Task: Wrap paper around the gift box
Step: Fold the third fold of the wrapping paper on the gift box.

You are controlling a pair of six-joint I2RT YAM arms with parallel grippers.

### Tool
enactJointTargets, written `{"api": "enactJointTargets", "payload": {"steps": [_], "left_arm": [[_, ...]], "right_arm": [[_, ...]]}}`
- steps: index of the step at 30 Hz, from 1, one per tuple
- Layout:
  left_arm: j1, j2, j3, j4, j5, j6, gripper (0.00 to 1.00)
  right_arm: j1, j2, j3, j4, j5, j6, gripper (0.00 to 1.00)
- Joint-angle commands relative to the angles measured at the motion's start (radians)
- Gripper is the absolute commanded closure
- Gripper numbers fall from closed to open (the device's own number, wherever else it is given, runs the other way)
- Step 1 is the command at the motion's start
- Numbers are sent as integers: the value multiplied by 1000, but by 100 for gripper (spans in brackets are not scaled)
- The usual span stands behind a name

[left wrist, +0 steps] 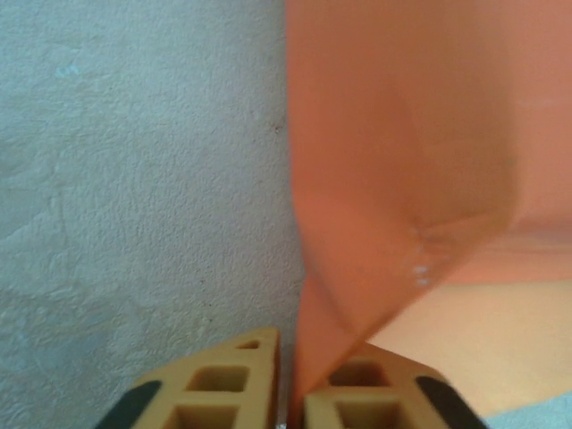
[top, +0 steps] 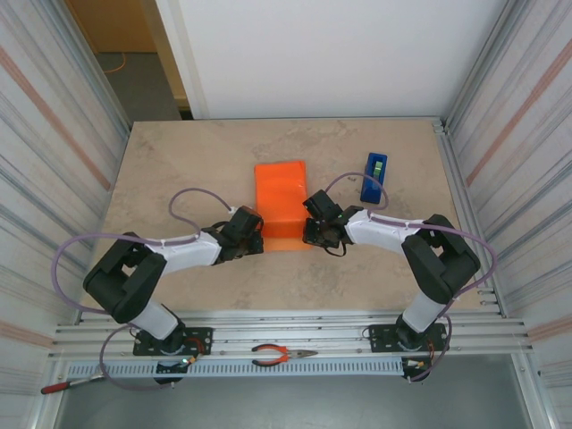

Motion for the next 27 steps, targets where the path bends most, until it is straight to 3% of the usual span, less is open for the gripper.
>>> {"api": "enactJointTargets", "payload": {"steps": [1,3,5,9,15,18,20,25,27], "left_arm": [[-5,16,13,-12,-29,7,90],[-6,18,13,-12,-33,9,92],[-5,18,14,-10,-35,12,95],[-7,18,13,-3,-35,16,96],[-9,18,15,6,-35,25,96],[-9,9,19,6,-29,41,92],[-8,-7,21,8,-21,54,86],[-8,-63,21,14,4,98,66],[-8,-85,21,12,8,114,54]], "right_arm": [[-2,11,-6,3,-3,-8,80],[-3,17,-1,3,-6,-7,71],[-2,23,2,1,-10,-9,72],[-1,28,3,9,-19,-9,100],[1,16,2,3,-9,0,100],[3,2,4,-16,3,1,86],[4,-17,4,-34,22,4,57],[5,-67,-1,-79,64,2,18],[8,-86,1,-93,78,-9,7]]}}
